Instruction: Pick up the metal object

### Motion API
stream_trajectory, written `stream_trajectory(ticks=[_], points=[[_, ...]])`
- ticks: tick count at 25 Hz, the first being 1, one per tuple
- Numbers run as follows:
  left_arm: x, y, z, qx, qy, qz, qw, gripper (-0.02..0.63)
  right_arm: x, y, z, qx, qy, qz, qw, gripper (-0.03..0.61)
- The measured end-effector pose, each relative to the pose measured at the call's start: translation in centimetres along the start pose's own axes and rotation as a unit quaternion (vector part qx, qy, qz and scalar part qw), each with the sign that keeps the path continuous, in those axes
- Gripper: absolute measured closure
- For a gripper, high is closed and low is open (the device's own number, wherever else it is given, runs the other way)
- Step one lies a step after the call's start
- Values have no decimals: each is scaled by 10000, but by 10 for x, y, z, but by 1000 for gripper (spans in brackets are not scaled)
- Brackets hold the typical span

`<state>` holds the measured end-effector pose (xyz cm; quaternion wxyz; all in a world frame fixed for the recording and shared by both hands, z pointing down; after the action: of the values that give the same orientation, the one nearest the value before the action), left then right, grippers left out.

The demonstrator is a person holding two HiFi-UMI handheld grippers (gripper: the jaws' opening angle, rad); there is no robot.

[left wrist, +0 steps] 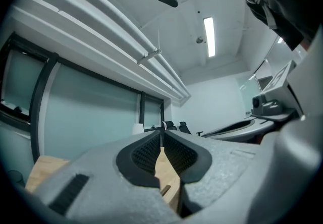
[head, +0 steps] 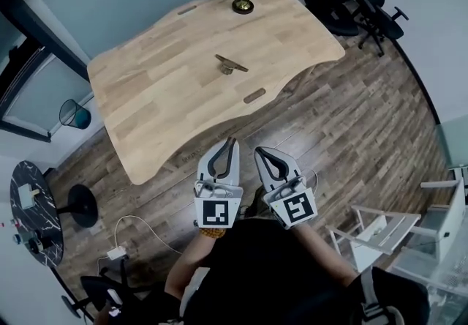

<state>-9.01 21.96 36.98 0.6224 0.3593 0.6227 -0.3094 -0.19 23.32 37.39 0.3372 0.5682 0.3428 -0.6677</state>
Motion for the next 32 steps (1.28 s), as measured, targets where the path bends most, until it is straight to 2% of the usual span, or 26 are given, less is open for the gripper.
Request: stream_trajectory(ticks=[4, 9, 14, 19, 21, 23, 28, 32], points=[[0, -21, 9, 237, 47, -152, 9996, 578, 4, 8, 20, 127, 86, 8, 9999, 577], [-8, -34, 37, 411, -125, 94, 9990, 578, -3, 32, 46, 359, 163, 148, 9991, 577], [-17, -36, 83, 675, -305, -9, 9973, 578, -2, 74, 76, 622, 311, 411, 9967, 577], [-38, -5, 157, 248, -739, -71, 9969, 578, -5, 156, 94, 525, 305, 590, 9964, 577], [-38, 0, 188, 132, -702, -120, 9974, 578, -8, 187, 106, 450, 288, 608, 9967, 577], [-36, 1, 210, 130, -637, -164, 9977, 578, -10, 211, 114, 367, 310, 751, 9960, 577], [-37, 8, 247, 200, -831, -25, 9963, 578, -18, 257, 119, 260, 228, 966, 9947, 577], [-42, -11, 262, 364, -849, -114, 9957, 578, -30, 272, 140, 236, 54, 1024, 9944, 577]])
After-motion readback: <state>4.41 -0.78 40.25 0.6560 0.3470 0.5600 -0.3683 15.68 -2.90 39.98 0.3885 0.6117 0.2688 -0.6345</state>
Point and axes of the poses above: the fingertips, and each gripper's own axes: z forward along the fingers, y to its right, x out of its top, the point moved 3 cm from there along -z, backward along the fingers, and after that the axes turned 8 degrees about -x, right-handed, at the moved point
